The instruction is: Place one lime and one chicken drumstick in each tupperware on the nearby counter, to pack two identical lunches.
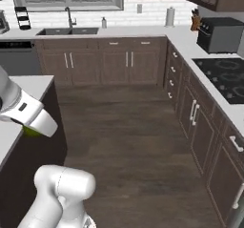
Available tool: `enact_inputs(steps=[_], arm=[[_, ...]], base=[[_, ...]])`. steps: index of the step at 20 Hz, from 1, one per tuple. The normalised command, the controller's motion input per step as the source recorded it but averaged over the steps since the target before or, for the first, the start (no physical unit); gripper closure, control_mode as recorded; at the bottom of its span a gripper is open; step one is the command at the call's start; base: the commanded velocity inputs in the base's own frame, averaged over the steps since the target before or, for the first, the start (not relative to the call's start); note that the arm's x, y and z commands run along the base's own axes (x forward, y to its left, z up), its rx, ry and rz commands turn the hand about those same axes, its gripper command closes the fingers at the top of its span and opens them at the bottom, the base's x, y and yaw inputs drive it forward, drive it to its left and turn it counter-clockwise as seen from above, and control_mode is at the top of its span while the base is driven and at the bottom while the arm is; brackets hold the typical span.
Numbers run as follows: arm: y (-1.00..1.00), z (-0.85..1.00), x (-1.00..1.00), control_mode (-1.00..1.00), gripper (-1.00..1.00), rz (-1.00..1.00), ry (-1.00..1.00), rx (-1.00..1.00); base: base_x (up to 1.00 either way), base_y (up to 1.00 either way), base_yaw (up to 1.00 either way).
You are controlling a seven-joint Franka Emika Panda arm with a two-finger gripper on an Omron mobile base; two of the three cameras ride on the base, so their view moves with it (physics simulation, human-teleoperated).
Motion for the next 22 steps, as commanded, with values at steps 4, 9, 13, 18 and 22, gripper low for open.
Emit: enact_inputs(steps=[4, 9, 13, 18, 22], arm=[[0.0, 0.0, 0.0, 1.0, 1.0, 0.0, 0.0, 0.0], [0.0, 0.0, 0.0, 1.0, 1.0, 0.0, 0.0, 0.0], [0.0, 0.0, 0.0, 1.0, 1.0, 0.0, 0.0, 0.0], [0.0, 0.0, 0.0, 1.0, 1.0, 0.0, 0.0, 0.0], [0.0, 0.0, 0.0, 1.0, 1.0, 0.0, 0.0, 0.0]], base=[[1.0, -0.39, 0.06], [1.0, -0.13, -0.39], [0.86, -0.03, -0.63], [0.82, -0.02, -0.67], [0.71, 0.0, -0.71]])
